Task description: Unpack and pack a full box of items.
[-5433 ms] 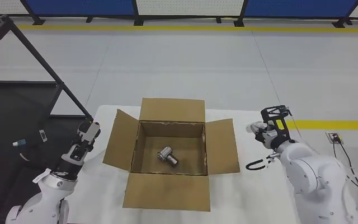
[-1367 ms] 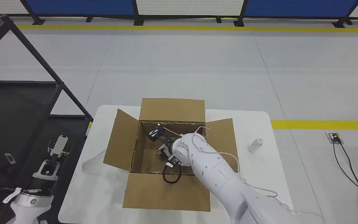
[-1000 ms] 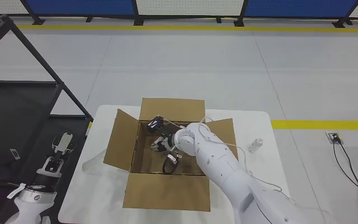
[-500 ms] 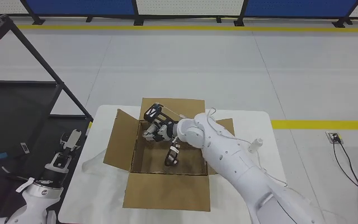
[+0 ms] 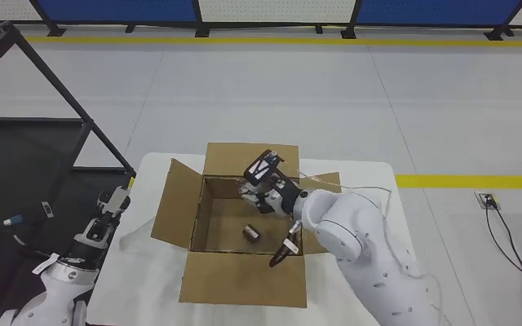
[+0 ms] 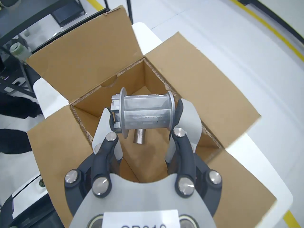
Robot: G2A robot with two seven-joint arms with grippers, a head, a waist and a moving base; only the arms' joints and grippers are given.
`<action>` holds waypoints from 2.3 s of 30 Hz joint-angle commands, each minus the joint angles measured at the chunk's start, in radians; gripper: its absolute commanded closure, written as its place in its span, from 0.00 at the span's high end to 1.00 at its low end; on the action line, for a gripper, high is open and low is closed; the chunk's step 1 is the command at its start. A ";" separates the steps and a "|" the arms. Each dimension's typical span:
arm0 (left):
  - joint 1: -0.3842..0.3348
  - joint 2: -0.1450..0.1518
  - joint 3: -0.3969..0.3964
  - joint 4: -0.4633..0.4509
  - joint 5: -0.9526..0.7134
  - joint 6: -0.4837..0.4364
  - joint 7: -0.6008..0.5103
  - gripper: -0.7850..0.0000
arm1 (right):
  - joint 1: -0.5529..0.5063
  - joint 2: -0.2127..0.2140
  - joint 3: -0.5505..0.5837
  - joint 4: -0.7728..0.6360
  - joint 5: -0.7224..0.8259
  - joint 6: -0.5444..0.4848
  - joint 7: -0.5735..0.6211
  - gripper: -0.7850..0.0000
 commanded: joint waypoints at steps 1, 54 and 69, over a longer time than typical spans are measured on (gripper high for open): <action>-0.006 0.001 0.011 -0.001 0.004 -0.002 -0.010 1.00 | -0.077 0.017 0.087 -0.138 -0.109 0.065 0.037 0.00; -0.100 0.009 0.115 0.004 0.059 0.051 -0.034 1.00 | -0.355 0.112 0.537 0.444 -0.081 -0.005 -0.286 0.81; -0.100 0.009 0.115 0.004 0.059 0.051 -0.034 1.00 | -0.402 0.129 0.542 0.356 -0.054 0.004 -0.287 1.00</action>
